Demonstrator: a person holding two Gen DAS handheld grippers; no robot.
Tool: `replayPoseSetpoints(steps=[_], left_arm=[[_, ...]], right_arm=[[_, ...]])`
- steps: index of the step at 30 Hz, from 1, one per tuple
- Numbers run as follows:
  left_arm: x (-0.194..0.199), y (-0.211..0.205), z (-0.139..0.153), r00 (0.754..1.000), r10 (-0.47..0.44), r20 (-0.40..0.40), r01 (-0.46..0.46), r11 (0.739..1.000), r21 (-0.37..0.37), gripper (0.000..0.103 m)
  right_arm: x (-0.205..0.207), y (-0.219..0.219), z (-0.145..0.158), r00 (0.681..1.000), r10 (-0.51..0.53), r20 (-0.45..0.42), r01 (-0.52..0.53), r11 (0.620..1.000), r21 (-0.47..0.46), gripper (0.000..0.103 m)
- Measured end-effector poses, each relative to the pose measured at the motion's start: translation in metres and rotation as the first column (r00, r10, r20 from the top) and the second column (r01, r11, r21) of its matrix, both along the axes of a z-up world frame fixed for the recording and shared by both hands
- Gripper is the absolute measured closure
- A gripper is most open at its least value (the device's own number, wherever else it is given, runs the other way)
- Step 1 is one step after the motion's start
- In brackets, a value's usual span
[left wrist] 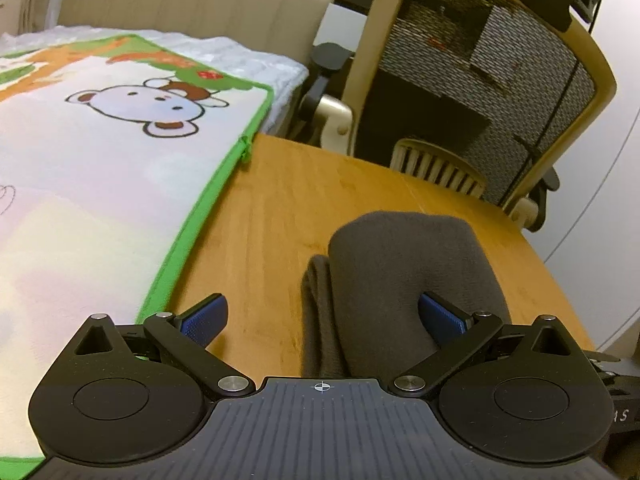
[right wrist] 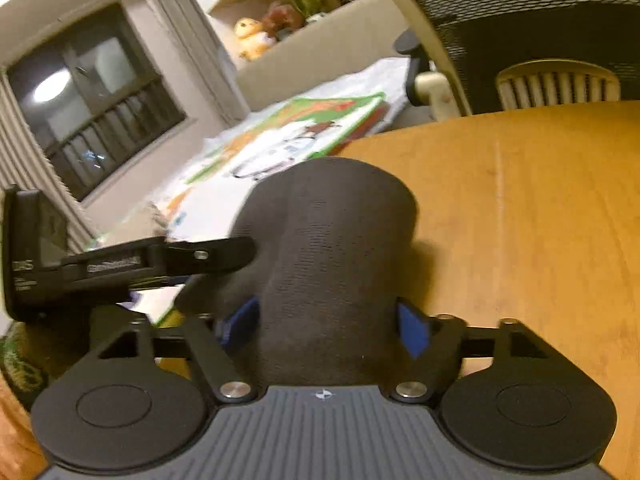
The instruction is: Fold clothes
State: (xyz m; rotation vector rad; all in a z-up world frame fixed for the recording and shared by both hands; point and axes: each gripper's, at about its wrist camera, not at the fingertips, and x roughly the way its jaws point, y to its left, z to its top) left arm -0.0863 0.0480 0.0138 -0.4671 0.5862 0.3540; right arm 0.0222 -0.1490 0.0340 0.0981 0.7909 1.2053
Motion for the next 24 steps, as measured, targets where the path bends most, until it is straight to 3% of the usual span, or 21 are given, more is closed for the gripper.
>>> replayPoseSetpoints(steps=[4,10,13,15,17,24], left_arm=[[0.026,-0.011,0.0,0.999,-0.038,-0.008,0.038,0.999,-0.002,0.0],[0.066,-0.03,-0.007,0.993,-0.115,0.012,0.115,0.993,-0.002,0.0],[0.059,-0.028,-0.005,0.994,-0.109,0.029,0.109,0.994,-0.002,0.0],[0.055,-0.028,-0.003,0.994,-0.105,0.04,0.105,0.994,-0.003,0.0],[0.051,-0.027,-0.002,0.994,-0.101,0.052,0.101,0.995,-0.003,0.0],[0.035,-0.025,0.003,0.993,-0.08,0.087,0.079,0.997,0.009,0.0]], right_arm=[[0.02,-0.014,0.005,1.0,0.01,-0.019,-0.01,1.0,0.022,0.061],[0.054,-0.038,0.014,0.994,-0.101,0.046,0.102,0.995,-0.016,0.062],[0.055,-0.049,0.015,0.986,-0.126,0.111,0.13,0.991,-0.032,0.056],[0.053,-0.051,0.014,0.981,-0.141,0.136,0.147,0.989,-0.034,0.022],[0.05,-0.048,0.009,0.976,-0.154,0.155,0.163,0.985,-0.049,0.005],[0.031,-0.033,-0.005,0.958,-0.161,0.238,0.193,0.974,-0.117,0.0]])
